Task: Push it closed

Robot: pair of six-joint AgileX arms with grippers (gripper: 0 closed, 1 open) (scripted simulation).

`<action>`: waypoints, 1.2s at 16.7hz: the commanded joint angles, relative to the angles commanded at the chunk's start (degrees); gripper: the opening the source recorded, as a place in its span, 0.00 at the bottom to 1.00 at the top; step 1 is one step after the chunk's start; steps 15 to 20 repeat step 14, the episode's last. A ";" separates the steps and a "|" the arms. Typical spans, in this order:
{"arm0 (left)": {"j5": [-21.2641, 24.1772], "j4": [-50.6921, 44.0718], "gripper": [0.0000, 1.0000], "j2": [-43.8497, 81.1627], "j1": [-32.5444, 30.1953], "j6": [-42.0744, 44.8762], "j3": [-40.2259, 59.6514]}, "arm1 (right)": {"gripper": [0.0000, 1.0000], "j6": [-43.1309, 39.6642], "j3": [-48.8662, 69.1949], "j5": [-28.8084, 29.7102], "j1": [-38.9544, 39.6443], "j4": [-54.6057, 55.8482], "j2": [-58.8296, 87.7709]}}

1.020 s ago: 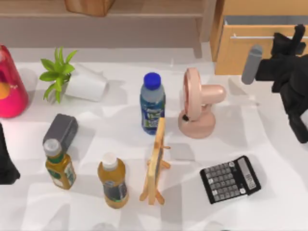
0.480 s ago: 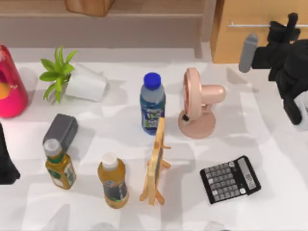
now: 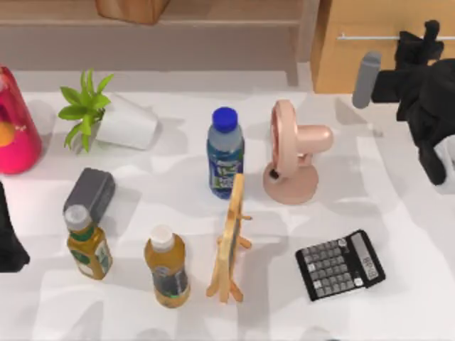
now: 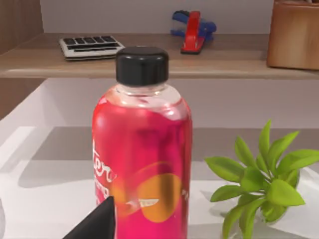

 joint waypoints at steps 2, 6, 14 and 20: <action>0.00 0.00 1.00 0.00 0.00 0.00 0.00 | 0.53 0.00 0.00 0.00 0.00 0.00 0.00; 0.00 0.00 1.00 0.00 0.00 0.00 0.00 | 0.83 0.00 0.00 0.00 0.00 0.00 0.00; 0.00 0.00 1.00 0.00 0.00 0.00 0.00 | 1.00 0.00 0.00 0.00 0.00 0.00 0.00; 0.00 0.00 1.00 0.00 0.00 0.00 0.00 | 1.00 0.00 0.00 0.00 0.00 0.00 0.00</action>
